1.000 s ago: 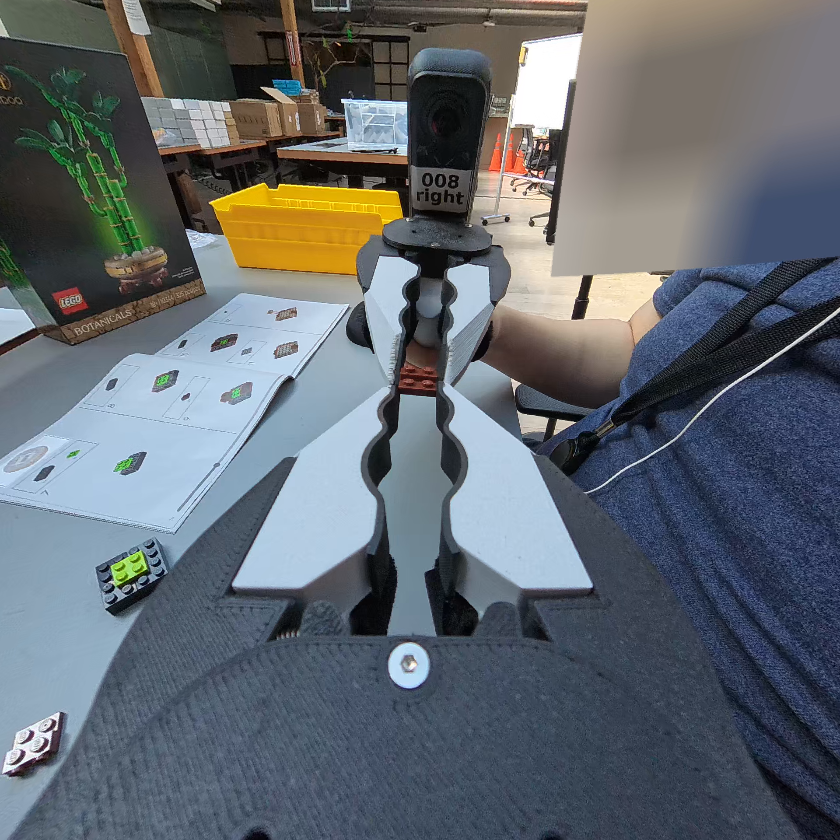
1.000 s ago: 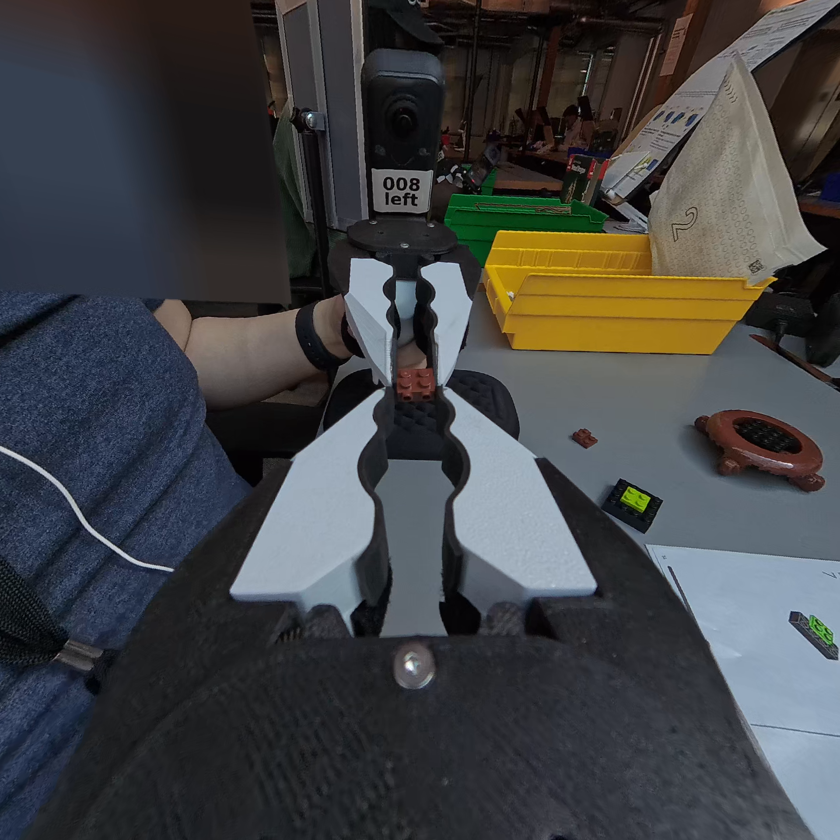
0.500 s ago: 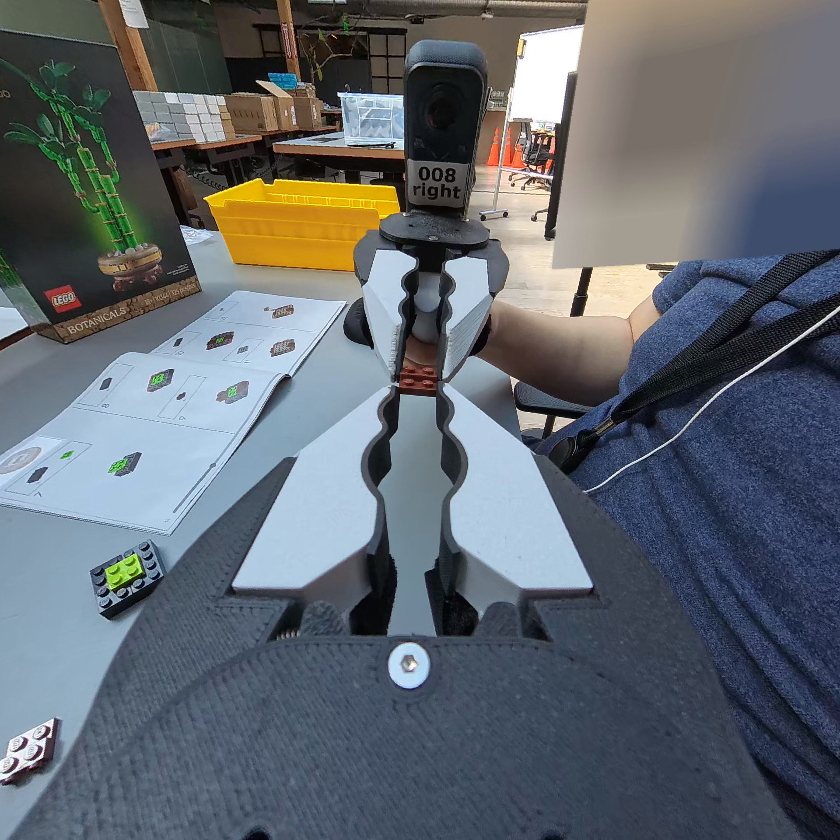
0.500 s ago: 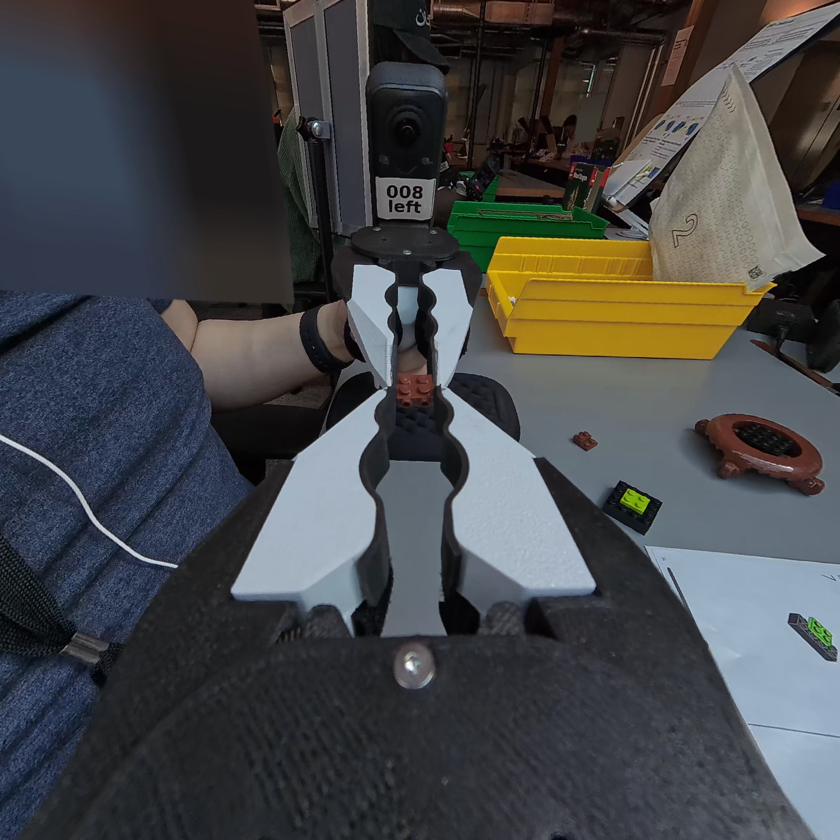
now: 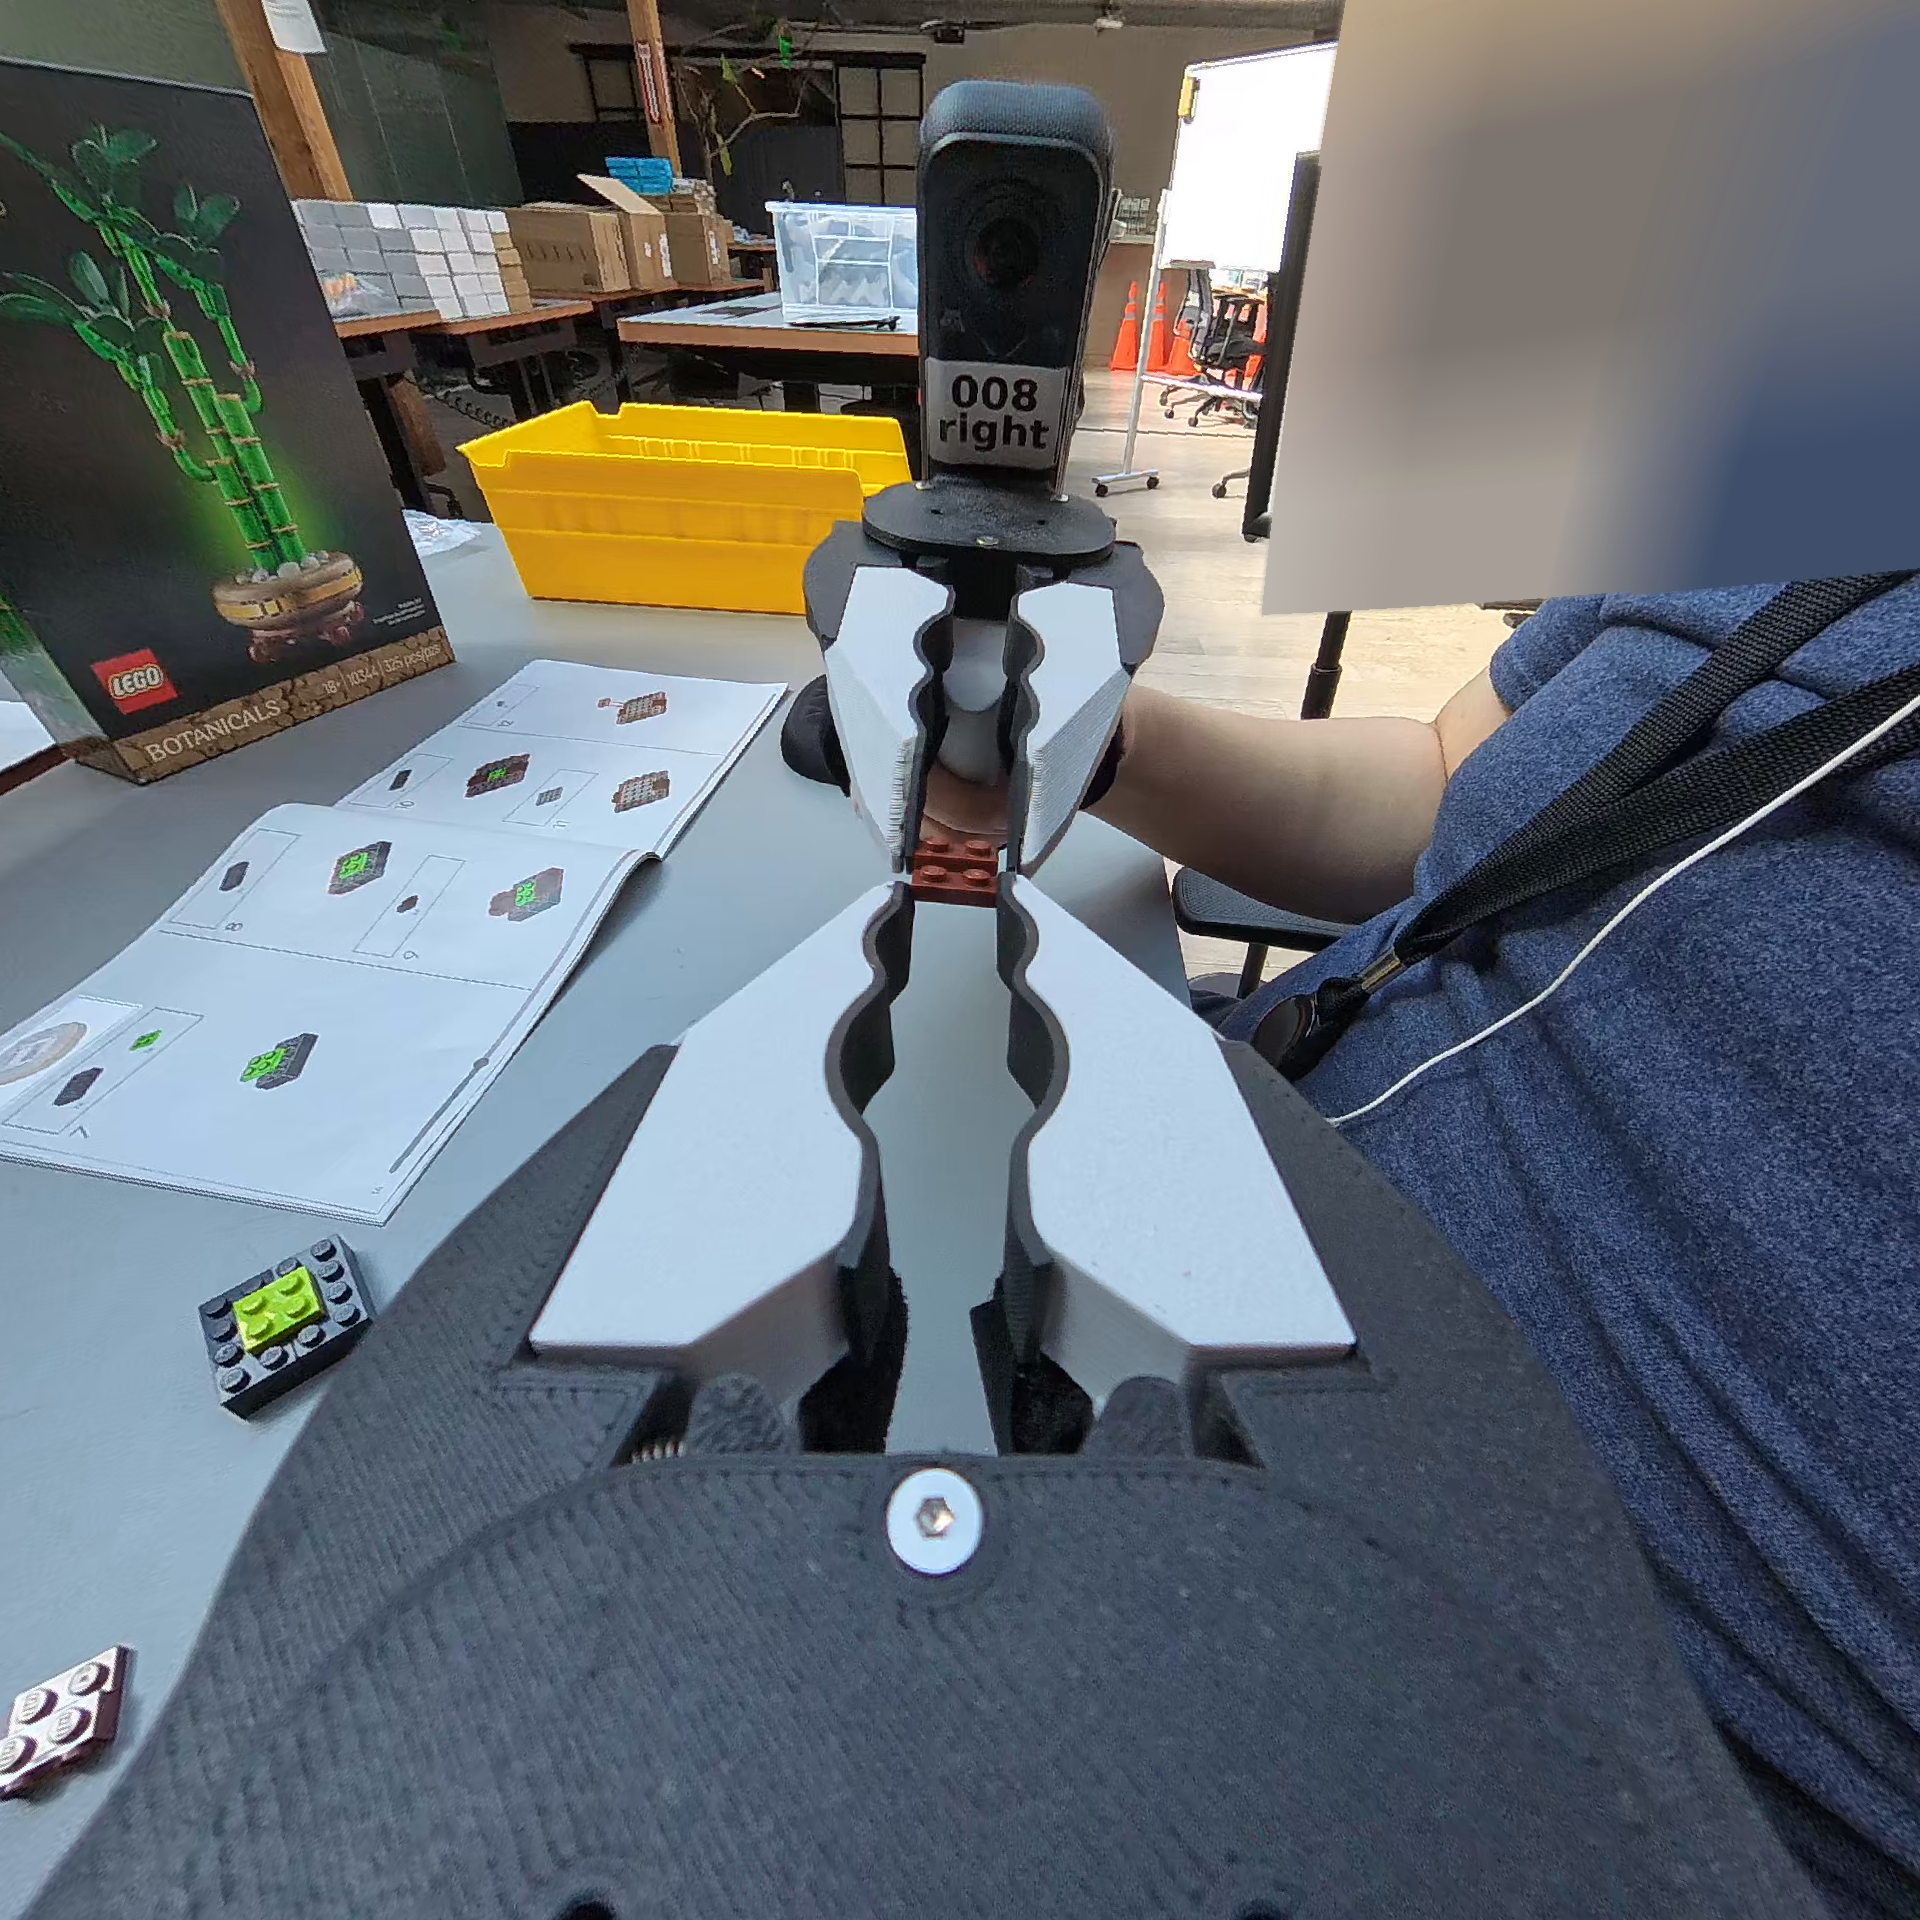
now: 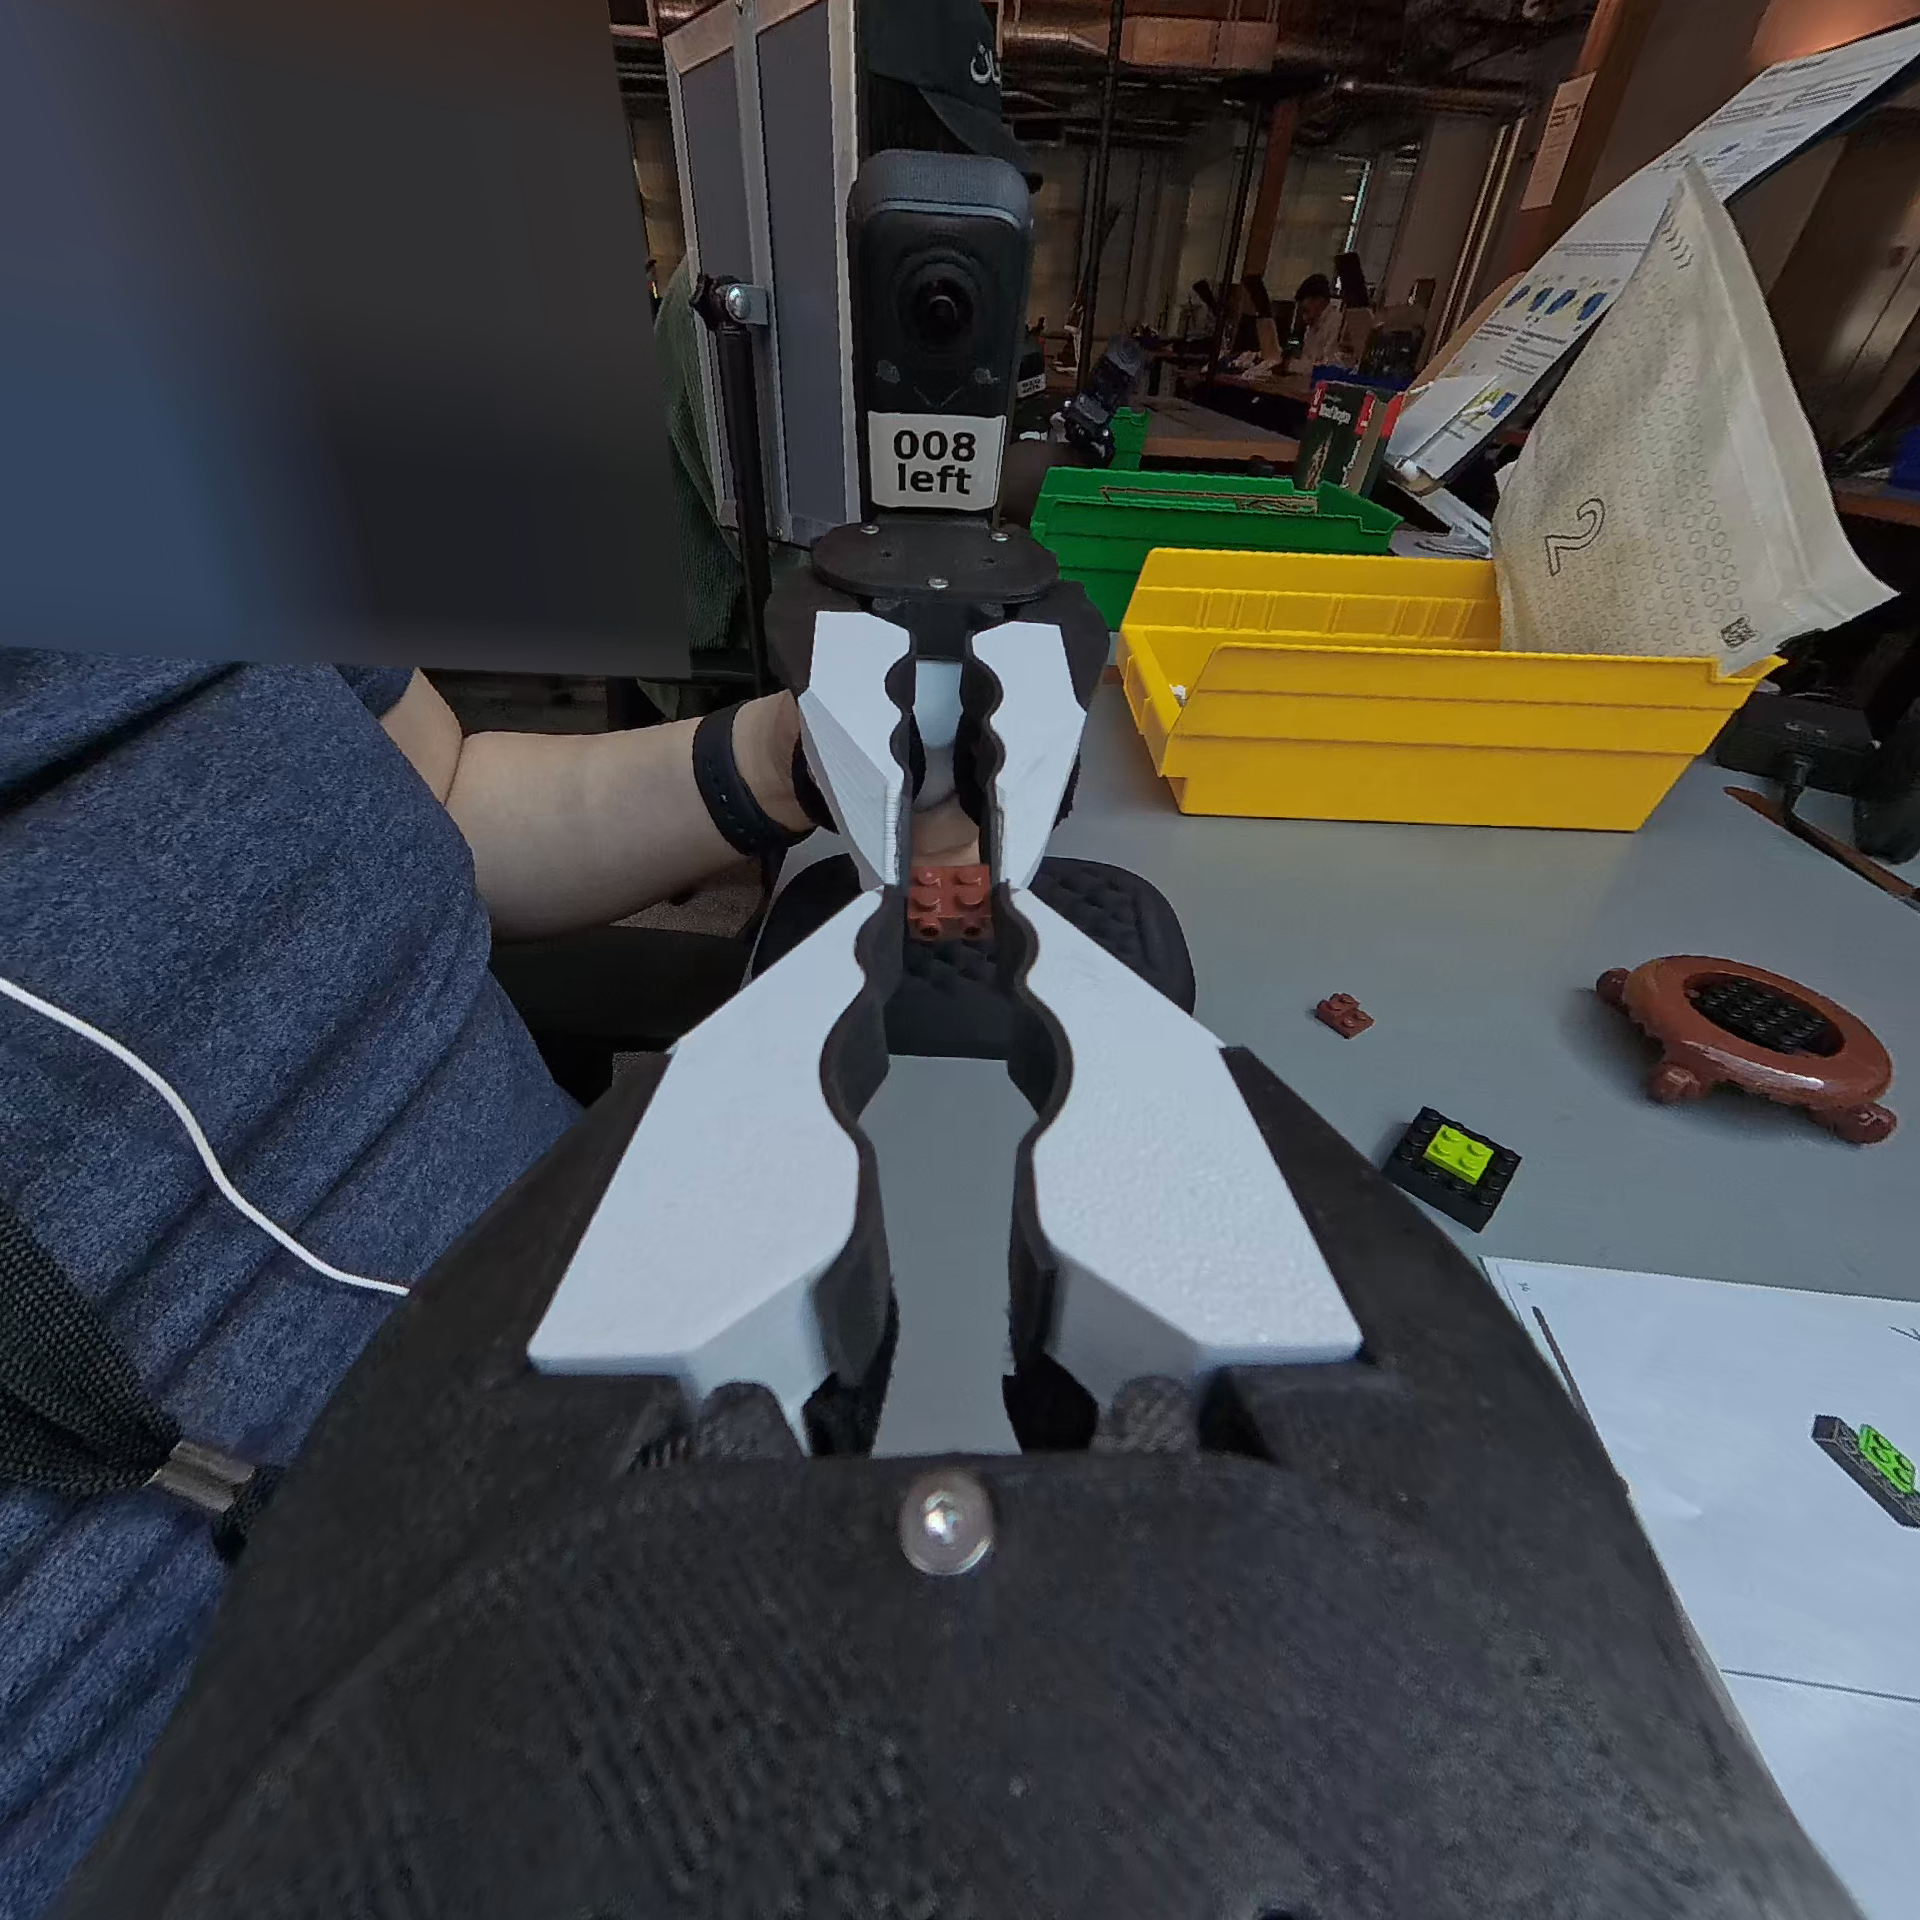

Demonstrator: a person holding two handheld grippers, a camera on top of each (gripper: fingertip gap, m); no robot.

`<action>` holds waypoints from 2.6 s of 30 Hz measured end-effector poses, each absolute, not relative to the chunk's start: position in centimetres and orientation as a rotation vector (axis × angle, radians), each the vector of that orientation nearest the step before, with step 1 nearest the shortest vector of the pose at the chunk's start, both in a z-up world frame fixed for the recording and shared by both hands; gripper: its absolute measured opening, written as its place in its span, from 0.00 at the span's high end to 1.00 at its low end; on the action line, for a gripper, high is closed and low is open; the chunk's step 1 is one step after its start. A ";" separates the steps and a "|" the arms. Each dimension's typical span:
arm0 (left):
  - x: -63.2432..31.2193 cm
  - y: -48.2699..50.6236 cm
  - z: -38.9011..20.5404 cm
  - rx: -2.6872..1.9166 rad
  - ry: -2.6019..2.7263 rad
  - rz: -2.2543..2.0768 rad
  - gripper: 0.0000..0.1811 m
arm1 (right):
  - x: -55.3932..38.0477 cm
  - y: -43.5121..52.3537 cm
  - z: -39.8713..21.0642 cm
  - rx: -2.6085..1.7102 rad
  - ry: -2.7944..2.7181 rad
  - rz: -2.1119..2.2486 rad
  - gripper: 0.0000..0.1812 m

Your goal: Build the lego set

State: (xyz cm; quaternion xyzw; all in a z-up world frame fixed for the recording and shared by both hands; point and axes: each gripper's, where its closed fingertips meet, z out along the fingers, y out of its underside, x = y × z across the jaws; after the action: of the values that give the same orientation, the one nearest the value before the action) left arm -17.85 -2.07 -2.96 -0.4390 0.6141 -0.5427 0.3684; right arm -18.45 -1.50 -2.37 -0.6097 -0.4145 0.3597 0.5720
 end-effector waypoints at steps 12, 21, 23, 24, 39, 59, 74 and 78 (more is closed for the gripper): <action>-17.8 -2.2 -2.9 -1.122 1.580 -1.393 0.92 | -18.3 -1.5 -2.5 -1.425 -0.977 0.830 0.91; -17.7 -2.3 -2.9 -1.123 1.584 -1.399 0.92 | -18.3 -1.6 -2.6 -1.421 -0.984 0.824 0.92; -17.7 -2.4 -3.0 -1.124 1.588 -1.407 0.92 | -18.3 -1.7 -2.6 -1.420 -0.992 0.810 0.92; -17.7 -2.4 -3.1 -1.125 1.591 -1.414 0.92 | -18.3 -1.7 -2.7 -1.421 -0.996 0.803 0.92; -17.6 14.0 -12.5 -1.310 2.106 -0.507 0.63 | -10.5 1.3 -2.5 -1.389 -0.659 0.659 0.92; -14.6 15.4 -15.7 -1.176 2.495 -0.564 0.72 | -10.9 1.7 -4.0 -1.455 -0.652 0.693 0.92; -14.9 15.1 -16.0 -1.198 2.457 -0.536 0.78 | -12.9 1.2 -5.0 -1.473 -0.727 0.634 0.92; -14.7 15.3 -15.9 -1.180 2.448 -0.493 0.75 | -12.8 1.2 -4.8 -1.470 -0.709 0.652 0.92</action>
State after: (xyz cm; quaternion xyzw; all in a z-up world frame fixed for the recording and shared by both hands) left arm -14.66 15.34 -15.90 -0.4197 0.8704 -0.1752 0.1887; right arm -12.76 1.22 -4.78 -0.6439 -0.3106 0.2855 0.6382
